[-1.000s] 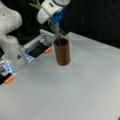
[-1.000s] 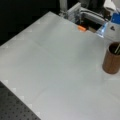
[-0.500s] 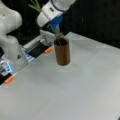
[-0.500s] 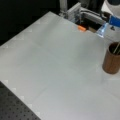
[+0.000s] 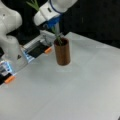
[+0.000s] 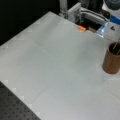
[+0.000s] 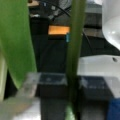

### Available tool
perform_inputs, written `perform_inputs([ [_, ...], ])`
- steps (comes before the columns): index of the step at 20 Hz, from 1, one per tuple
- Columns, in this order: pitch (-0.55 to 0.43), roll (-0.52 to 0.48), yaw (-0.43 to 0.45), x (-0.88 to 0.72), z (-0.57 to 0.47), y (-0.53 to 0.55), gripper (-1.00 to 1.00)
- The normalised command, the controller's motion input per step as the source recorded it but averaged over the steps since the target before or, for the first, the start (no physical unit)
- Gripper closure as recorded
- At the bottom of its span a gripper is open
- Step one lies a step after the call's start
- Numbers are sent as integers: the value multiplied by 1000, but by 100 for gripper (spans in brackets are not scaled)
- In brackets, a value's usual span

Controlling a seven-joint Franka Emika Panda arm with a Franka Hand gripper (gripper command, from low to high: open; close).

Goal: Flower insertion into a vase

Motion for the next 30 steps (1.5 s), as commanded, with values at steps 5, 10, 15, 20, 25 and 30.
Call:
perform_inputs([
  [5, 111, -125, 20, 90, -150, -62, 100],
  [10, 18, -106, 62, 152, -245, -24, 100],
  [15, -28, -120, 73, 135, -225, -2, 100],
  [20, -72, -135, 68, 161, -216, -23, 100],
  [25, -97, -138, 65, 196, -225, -20, 100],
  [30, -79, -129, 58, 187, -187, -18, 100],
])
